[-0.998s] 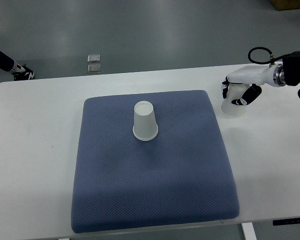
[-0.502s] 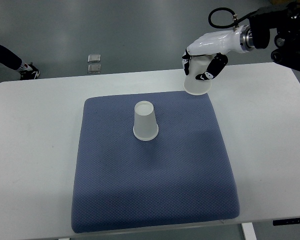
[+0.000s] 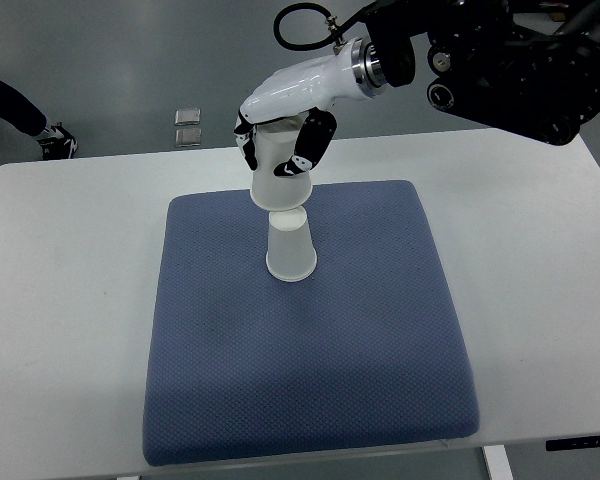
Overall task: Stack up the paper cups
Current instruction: 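Lift the cup with the right hand and carry it over the cup on the pad, then lower the held cup onto the upside-down cup on the pad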
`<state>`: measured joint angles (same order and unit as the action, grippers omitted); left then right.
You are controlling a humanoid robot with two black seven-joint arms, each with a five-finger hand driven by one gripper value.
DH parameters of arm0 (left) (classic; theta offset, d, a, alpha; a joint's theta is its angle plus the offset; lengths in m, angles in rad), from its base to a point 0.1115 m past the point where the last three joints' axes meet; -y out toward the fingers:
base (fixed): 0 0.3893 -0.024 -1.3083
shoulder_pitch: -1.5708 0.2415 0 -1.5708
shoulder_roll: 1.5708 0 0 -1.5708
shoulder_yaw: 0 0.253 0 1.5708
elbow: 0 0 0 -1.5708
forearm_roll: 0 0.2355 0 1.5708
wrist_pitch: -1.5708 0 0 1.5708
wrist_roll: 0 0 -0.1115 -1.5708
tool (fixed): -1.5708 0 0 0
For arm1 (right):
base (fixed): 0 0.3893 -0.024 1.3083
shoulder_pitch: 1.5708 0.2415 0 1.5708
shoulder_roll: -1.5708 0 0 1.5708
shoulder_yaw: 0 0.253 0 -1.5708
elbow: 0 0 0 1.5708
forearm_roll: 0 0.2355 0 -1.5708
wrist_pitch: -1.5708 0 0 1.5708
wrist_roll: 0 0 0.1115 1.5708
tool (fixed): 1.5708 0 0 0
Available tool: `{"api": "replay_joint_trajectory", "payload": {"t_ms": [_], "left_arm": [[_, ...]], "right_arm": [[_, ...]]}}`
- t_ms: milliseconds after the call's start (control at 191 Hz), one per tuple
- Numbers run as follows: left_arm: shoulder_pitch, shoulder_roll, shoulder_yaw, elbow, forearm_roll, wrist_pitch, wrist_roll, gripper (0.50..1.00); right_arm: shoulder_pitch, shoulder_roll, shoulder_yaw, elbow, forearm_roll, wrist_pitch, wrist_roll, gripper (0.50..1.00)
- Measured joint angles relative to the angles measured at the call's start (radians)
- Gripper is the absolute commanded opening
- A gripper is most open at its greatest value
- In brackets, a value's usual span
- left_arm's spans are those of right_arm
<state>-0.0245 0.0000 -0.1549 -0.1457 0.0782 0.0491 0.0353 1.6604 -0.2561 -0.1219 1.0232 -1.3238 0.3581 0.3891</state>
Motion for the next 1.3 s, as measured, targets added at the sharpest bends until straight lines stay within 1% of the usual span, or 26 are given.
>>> {"api": "replay_joint_trajectory", "payload": {"t_ms": [256,444,1144,1265,1301], "left_arm": [[0.000,0.000,0.000,0.000,0.000,0.000,0.000,1.000],[0.000,0.000,0.000,0.000,0.000,0.000,0.000,1.000],[0.000,0.000,0.000,0.000,0.000,0.000,0.000,1.000],[0.000,0.000,0.000,0.000,0.000,0.000,0.000,1.000],[0.000,0.000,0.000,0.000,0.000,0.000,0.000,1.000]], "right_arm": [[-0.043,0.036,0.001,-0.023,-0.013,-0.001,0.002,0.594],[-0.073,0.037,-0.001,-0.054,-0.019,-0.008,0.001,0.594],[-0.118,0.037,-0.001,-0.088,-0.022,-0.017,0.004,0.592],[-0.136,0.038,-0.001,-0.089,-0.022,-0.033,0.004,0.594],[-0.141,0.038,-0.001,-0.089,-0.022,-0.038,0.004,0.603]]}}
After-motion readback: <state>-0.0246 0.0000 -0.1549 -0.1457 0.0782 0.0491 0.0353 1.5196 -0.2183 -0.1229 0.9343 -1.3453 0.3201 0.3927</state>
